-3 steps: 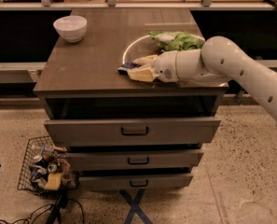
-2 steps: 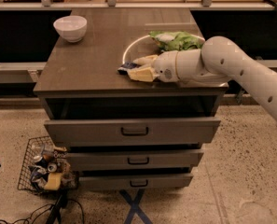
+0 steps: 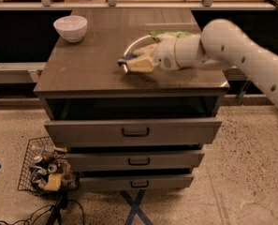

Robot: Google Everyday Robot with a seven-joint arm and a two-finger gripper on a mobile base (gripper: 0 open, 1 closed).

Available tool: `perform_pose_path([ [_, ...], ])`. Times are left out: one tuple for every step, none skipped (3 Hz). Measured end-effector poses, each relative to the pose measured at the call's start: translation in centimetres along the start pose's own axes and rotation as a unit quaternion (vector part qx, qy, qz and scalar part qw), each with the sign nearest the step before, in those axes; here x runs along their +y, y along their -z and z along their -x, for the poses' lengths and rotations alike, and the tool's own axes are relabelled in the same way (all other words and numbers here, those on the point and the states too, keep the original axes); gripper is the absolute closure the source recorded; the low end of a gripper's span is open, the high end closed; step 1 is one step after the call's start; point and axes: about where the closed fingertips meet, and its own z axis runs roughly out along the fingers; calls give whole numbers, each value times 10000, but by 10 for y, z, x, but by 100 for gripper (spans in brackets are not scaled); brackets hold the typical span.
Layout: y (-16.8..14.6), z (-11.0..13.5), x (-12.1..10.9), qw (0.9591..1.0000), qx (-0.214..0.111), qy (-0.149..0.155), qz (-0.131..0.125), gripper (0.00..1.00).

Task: Move rxbar blueberry near white bowl

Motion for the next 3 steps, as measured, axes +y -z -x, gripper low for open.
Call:
perform_pose_path([
  [20, 86, -19, 9965, 429, 492, -516, 100],
  [43, 157, -34, 9881, 774, 906, -975, 100],
  [35, 218, -75, 9765, 1059, 1188, -1452, 100],
])
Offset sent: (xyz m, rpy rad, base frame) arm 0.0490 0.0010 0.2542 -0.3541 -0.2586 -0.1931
